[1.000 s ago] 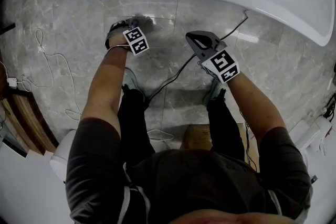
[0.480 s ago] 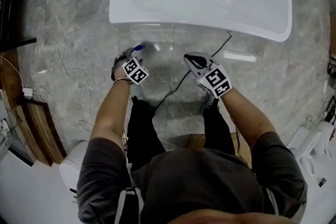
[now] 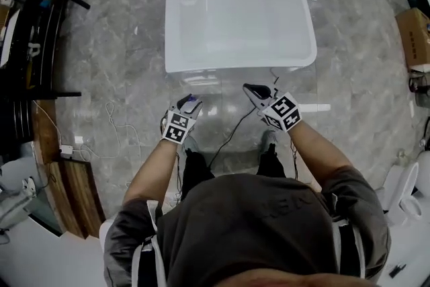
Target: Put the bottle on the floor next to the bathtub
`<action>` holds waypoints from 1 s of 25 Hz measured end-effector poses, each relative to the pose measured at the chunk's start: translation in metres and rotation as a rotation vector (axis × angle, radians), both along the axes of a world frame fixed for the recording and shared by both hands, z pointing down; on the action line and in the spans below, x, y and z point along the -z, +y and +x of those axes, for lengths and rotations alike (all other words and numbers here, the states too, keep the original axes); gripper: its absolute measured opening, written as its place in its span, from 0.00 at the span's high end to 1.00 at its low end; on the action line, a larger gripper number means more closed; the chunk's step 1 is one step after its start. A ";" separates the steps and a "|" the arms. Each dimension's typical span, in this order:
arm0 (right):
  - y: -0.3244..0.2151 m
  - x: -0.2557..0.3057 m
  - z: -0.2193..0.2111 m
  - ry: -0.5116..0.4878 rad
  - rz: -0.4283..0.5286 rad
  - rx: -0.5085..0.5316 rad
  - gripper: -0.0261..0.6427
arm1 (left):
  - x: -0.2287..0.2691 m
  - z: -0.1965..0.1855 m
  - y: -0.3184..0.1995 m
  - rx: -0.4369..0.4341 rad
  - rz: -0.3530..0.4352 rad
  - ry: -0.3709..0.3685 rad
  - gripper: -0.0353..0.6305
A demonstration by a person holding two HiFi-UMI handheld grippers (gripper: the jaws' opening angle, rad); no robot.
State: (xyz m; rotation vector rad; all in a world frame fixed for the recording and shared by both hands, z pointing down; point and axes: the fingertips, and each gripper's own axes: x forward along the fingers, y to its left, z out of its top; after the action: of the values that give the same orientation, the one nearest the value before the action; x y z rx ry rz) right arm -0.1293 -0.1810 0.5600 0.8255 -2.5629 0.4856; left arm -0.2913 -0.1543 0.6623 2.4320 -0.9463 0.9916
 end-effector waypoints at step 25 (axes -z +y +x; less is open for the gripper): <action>0.046 0.262 0.066 -0.186 0.153 -0.093 0.97 | 0.389 0.027 0.023 0.070 0.418 0.604 0.94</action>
State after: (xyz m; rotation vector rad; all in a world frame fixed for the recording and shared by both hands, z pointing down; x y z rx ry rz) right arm -0.0632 -0.1349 0.2983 0.9988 -2.7696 0.4150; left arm -0.2640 -0.1318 0.2736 2.7463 -1.0676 -0.0042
